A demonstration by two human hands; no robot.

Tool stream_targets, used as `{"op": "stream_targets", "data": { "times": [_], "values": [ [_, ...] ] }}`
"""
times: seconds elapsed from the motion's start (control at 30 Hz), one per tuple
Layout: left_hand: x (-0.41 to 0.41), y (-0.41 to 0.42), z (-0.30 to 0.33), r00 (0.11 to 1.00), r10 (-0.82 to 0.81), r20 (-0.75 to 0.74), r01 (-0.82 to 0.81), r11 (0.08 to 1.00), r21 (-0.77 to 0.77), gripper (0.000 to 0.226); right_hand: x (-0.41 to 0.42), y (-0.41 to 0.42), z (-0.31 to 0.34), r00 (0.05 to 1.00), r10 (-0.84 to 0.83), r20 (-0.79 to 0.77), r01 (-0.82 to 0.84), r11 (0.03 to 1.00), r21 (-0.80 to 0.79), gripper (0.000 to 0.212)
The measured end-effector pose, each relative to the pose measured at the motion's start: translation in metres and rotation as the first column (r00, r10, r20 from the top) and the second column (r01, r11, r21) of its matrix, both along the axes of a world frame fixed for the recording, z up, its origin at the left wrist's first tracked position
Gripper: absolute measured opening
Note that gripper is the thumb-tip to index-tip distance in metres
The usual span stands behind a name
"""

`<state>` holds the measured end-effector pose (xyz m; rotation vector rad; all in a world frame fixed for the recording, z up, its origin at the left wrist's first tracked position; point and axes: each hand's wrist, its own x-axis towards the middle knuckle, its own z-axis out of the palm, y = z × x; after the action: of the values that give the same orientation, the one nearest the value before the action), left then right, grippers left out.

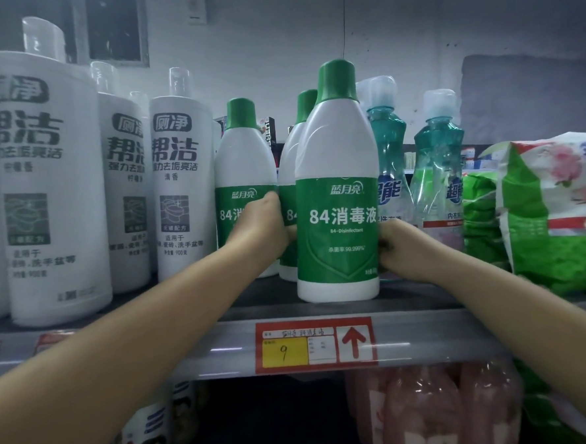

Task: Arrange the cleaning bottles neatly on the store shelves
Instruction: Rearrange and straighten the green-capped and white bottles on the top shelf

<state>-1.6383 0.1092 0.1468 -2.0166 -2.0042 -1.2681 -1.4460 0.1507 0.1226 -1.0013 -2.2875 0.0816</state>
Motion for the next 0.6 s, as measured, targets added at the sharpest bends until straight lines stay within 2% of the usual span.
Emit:
{"op": "stream_targets", "data": {
  "times": [0.1, 0.13, 0.23, 0.3, 0.6],
  "values": [
    [-0.001, -0.004, 0.001, 0.998, 0.044, -0.049, -0.043, 0.999, 0.019, 0.028, 0.001, -0.001, 0.0, 0.999, -0.007, 0.033, 0.007, 1.0, -0.001, 0.025],
    [-0.001, -0.005, 0.0, 0.999, 0.039, -0.025, -0.04, 0.999, -0.01, 0.024, 0.001, -0.002, 0.0, 0.998, -0.007, 0.055, 0.007, 1.0, -0.005, 0.026],
    [-0.002, -0.005, -0.005, 0.995, -0.01, 0.102, 0.031, 0.978, -0.207, 0.02, 0.0, -0.005, -0.001, 0.992, -0.005, 0.125, 0.008, 1.0, -0.025, 0.026],
    [-0.003, -0.002, -0.009, 0.996, -0.011, 0.084, 0.033, 0.962, -0.271, 0.022, 0.0, -0.006, -0.001, 0.99, -0.012, 0.141, 0.017, 0.999, -0.034, 0.024],
    [-0.001, 0.005, -0.017, 1.0, -0.017, 0.008, 0.018, 0.981, -0.191, 0.012, -0.002, -0.002, 0.0, 0.978, -0.051, 0.201, 0.059, 0.998, -0.035, 0.02]
  ]
}}
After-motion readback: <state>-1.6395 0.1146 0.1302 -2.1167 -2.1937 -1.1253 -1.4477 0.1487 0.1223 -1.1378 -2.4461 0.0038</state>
